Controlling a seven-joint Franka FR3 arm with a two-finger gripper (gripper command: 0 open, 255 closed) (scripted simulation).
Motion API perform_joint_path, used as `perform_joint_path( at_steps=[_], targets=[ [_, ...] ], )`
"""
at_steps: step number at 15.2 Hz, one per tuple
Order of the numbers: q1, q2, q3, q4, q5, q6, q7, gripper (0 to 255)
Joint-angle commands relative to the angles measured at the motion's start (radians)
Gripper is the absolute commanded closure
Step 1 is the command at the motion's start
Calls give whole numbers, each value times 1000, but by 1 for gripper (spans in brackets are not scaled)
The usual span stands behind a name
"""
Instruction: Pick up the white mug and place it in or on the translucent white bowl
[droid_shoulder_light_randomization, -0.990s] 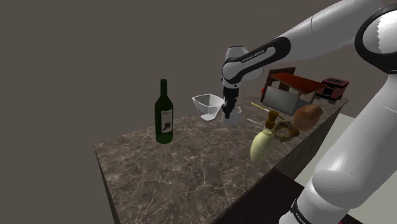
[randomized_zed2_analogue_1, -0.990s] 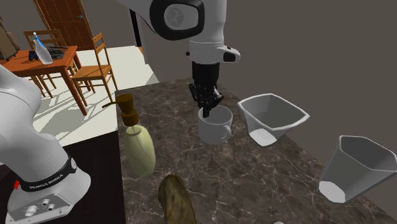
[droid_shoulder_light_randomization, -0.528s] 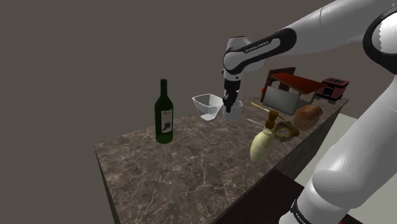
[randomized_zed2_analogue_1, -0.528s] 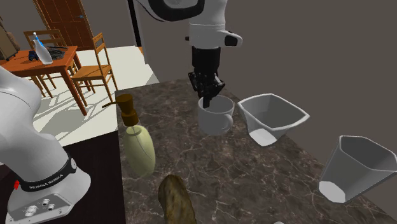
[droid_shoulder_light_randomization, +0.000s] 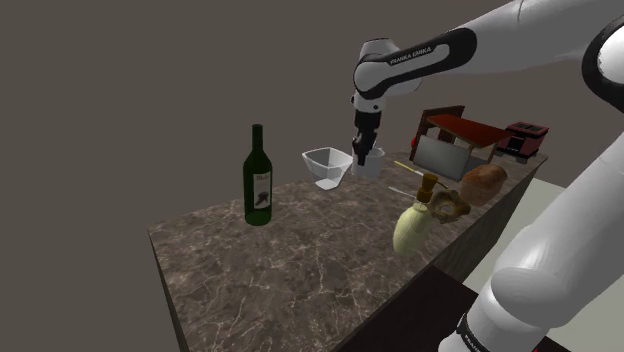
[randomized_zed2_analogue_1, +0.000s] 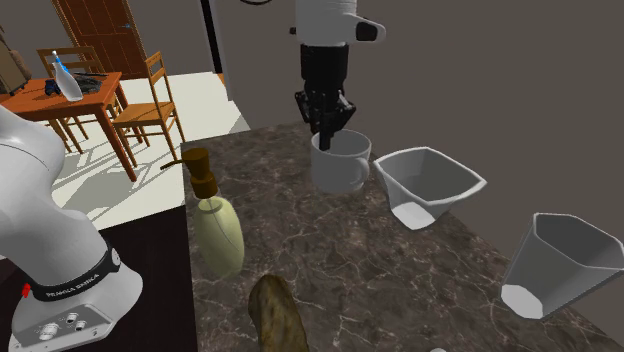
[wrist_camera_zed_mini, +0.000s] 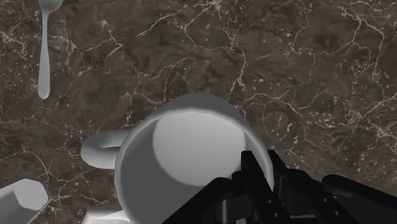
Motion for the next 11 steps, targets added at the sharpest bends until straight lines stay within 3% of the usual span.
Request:
perform_joint_path(
  at_steps=[1, 8, 11],
  targets=[
    [0, -4, 0, 24, 0, -28, -2, 255],
    [1, -14, 3, 106, 2, -120, -7, 255],
    [0, 107, -6, 249, 17, -142, -25, 255]
  ],
)
